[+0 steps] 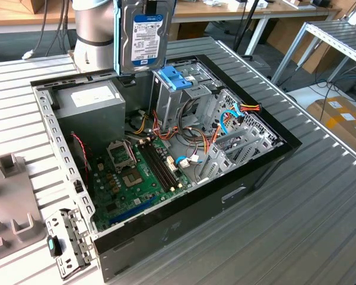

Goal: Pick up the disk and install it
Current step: 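Pick up the disk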

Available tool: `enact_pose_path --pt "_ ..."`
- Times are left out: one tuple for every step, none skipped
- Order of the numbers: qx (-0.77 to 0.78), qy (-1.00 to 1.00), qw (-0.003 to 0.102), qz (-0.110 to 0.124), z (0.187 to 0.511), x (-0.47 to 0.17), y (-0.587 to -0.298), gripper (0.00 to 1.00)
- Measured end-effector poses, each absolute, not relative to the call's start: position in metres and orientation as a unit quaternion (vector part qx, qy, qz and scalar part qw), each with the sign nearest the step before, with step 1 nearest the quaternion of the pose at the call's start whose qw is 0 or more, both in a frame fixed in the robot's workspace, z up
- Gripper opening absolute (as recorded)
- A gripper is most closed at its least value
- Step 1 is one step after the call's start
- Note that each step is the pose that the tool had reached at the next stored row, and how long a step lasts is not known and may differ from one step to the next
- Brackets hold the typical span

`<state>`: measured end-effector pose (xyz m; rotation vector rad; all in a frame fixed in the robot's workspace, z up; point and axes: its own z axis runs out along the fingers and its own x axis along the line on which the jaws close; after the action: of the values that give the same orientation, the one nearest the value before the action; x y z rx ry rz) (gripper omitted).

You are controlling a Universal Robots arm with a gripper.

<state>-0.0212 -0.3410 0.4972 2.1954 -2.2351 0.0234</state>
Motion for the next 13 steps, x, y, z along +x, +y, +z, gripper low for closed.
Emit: enact_pose_path --pt "0.701 -0.713 0.004 0.007 0.497 -0.019 -0.341 0.35" --pt "0.701 -0.713 0.004 0.007 0.497 -0.017 -0.341 0.35" --pt "0.701 -0.713 0.004 0.007 0.497 -0.015 -0.341 0.35" --pt "0.701 -0.713 0.004 0.007 0.497 -0.013 -0.341 0.35" --pt "0.701 -0.713 0.004 0.007 0.497 -0.01 -0.341 0.35" --pt "0.701 -0.713 0.004 0.007 0.497 -0.007 -0.341 0.35" --pt "0.701 -0.713 0.004 0.007 0.497 -0.005 -0.341 0.35" --pt "0.701 -0.713 0.004 0.007 0.497 -0.003 -0.341 0.35" --pt "0.701 -0.713 0.004 0.007 0.497 -0.001 -0.341 0.35" --pt "0.701 -0.713 0.004 0.007 0.497 0.001 -0.341 0.35" --pt "0.701 -0.713 0.004 0.007 0.497 0.004 -0.341 0.35" --pt "0.701 -0.713 0.004 0.007 0.497 0.006 -0.341 0.35" --pt "0.701 -0.713 0.004 0.007 0.497 0.008 -0.341 0.35"
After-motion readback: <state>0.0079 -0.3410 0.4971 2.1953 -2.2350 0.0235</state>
